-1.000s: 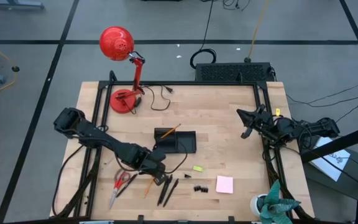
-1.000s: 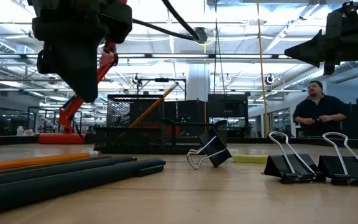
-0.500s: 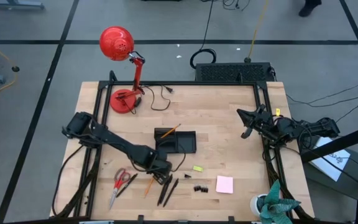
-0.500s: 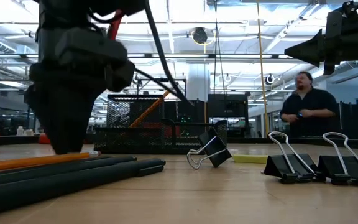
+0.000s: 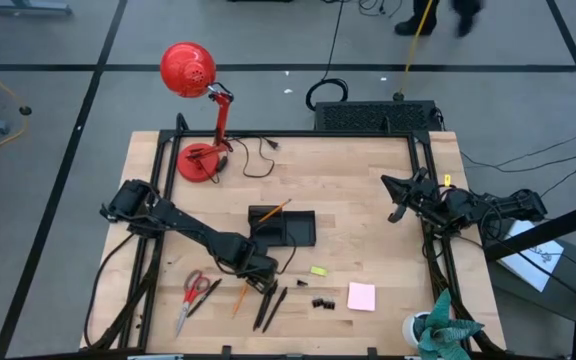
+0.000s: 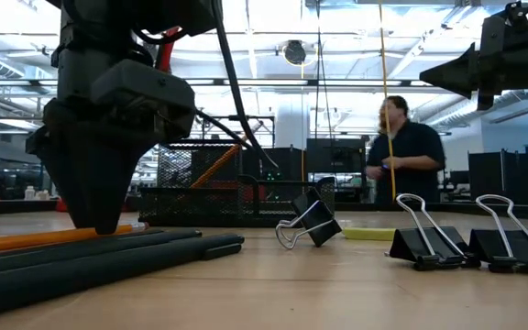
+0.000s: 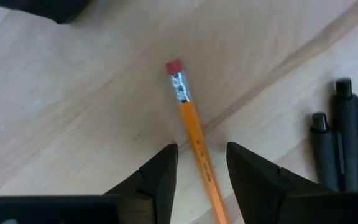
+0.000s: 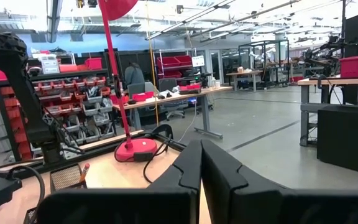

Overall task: Pick and place office supplies into organizer
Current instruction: Put the pencil into the top left section of the desk organizer

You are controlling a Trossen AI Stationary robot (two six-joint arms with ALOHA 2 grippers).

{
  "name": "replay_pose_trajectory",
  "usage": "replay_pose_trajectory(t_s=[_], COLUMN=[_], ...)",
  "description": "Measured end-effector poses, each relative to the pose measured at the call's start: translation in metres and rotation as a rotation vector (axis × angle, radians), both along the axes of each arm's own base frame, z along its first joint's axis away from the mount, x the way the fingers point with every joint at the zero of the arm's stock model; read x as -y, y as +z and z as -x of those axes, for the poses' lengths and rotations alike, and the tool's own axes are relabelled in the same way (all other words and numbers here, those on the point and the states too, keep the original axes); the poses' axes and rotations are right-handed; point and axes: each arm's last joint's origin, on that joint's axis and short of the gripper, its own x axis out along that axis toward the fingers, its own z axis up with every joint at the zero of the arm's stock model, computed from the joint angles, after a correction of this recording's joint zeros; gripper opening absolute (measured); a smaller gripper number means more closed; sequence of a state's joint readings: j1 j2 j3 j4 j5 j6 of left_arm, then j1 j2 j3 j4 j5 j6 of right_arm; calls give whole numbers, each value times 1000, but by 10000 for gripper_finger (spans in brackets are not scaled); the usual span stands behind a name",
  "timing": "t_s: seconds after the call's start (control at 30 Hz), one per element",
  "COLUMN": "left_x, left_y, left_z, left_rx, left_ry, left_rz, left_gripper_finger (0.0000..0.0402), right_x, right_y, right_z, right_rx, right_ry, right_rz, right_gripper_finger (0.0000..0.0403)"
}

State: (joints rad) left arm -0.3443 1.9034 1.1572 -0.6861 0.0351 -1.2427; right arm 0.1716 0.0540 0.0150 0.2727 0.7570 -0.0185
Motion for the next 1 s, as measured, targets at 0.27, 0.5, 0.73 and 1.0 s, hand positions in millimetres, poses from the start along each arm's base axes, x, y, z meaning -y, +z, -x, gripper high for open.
replay_pose_trajectory(t_s=[0.27, 0.5, 0.73, 1.0], left_x=[-1, 0, 1, 4], left_y=[-14, -19, -19, -19], left_z=[-3, -4, -2, -1], left_rx=[-14, -10, -11, -2], left_ry=[62, 75, -1, -15], left_rz=[-65, -112, -169, -187], left_gripper_finger=[127, 127, 126, 126], right_x=[0, 0, 0, 0], right_y=[0, 0, 0, 0], right_z=[0, 0, 0, 0], right_rx=[0, -1, 0, -1], right_ry=[0, 0, 0, 0], right_rz=[0, 0, 0, 0], right_gripper_finger=[4, 4, 4, 4])
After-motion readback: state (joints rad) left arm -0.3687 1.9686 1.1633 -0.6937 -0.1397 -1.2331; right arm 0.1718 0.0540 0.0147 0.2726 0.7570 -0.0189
